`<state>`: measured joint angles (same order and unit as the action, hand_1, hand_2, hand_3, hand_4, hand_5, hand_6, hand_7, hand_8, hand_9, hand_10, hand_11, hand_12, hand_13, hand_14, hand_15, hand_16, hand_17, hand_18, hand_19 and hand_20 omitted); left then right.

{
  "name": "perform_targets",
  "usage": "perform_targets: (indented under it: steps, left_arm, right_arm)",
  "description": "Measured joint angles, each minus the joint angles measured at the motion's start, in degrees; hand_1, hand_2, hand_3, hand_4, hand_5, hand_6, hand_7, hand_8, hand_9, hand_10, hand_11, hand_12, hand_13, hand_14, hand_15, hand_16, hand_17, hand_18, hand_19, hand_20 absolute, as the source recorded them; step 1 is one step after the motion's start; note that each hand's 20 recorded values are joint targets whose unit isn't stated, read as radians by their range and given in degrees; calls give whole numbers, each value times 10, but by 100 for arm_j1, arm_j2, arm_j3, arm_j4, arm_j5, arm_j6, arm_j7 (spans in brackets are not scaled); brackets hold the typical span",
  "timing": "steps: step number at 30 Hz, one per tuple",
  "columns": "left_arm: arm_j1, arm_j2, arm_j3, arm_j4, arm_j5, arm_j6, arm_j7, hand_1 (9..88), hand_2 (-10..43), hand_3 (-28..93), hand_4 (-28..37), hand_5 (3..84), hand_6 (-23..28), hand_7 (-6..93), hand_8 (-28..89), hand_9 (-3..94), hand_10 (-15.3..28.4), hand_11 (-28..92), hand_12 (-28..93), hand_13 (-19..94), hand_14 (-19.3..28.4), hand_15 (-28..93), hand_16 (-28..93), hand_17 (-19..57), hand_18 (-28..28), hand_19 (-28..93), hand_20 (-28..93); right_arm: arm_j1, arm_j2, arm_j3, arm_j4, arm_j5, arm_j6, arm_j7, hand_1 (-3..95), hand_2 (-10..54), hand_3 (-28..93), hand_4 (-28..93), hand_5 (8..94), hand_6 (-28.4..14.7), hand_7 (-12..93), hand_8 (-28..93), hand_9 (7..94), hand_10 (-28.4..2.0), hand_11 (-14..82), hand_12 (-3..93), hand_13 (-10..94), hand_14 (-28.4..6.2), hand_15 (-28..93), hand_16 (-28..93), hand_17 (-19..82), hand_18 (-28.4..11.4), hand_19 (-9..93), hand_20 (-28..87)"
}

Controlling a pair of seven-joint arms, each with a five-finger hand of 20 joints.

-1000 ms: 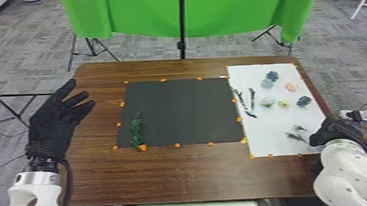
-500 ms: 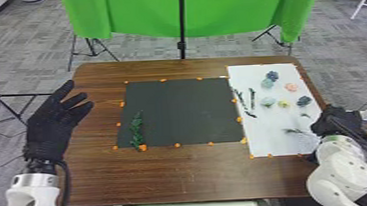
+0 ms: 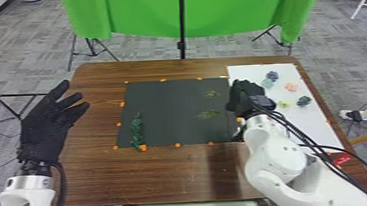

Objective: Arrange flowers

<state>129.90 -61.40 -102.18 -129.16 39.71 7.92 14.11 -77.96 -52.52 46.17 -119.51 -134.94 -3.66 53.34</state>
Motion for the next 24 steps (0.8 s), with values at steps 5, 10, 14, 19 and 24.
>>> perform_targets:
  steps: [5, 10, 14, 19, 24]
  left_arm:
    - [-41, 6, -14, -8, 6, 1, -72, 255, 57, 788, -215, 353, 80, 134, -97, 347, 207, 256, 122, 271, 284, 548, -82, -67, 284, 638, -72]
    - [-96, 8, -42, -12, 9, 0, -163, 254, 57, 789, -215, 354, 80, 135, -98, 348, 207, 256, 121, 271, 284, 548, -82, -67, 284, 638, -72]
    - [-176, 34, -21, -12, 13, -1, -228, 255, 57, 788, -215, 354, 80, 135, -98, 349, 207, 256, 122, 271, 284, 548, -81, -67, 284, 638, -72]
    - [-247, 70, 18, -11, 15, -5, -254, 255, 57, 788, -214, 354, 80, 136, -98, 349, 207, 256, 122, 271, 284, 547, -81, -67, 284, 638, -72]
    - [-264, 74, 34, -10, 21, -12, -271, 255, 56, 789, -214, 354, 80, 135, -98, 349, 207, 256, 122, 271, 284, 547, -81, -67, 284, 638, -72]
  right_arm:
    - [629, -899, -738, 772, -101, -484, -246, 530, -95, 705, -283, 923, -16, 182, 93, 931, -99, 440, 202, 901, -73, 623, 201, 470, -256, 932, 395]
    - [979, -1508, -1345, 1314, -177, -604, -372, 511, -95, 701, -282, 932, -12, 196, 90, 935, -106, 467, 207, 888, -84, 675, 201, 468, -261, 932, 419]
    - [1176, -1793, -1647, 1624, -105, -676, -300, 490, -95, 712, -272, 936, -13, 207, 87, 937, -113, 494, 208, 886, -94, 711, 197, 470, -268, 932, 468]
    - [1262, -1893, -1726, 1734, -57, -751, -119, 455, -92, 745, -253, 937, -12, 266, 31, 937, -127, 531, 191, 885, -110, 740, 198, 473, -277, 932, 511]
    - [1273, -1896, -1734, 1765, -97, -857, 12, 432, -49, 752, -241, 937, -6, 294, -76, 937, -129, 541, 178, 889, -112, 742, 196, 476, -281, 932, 526]
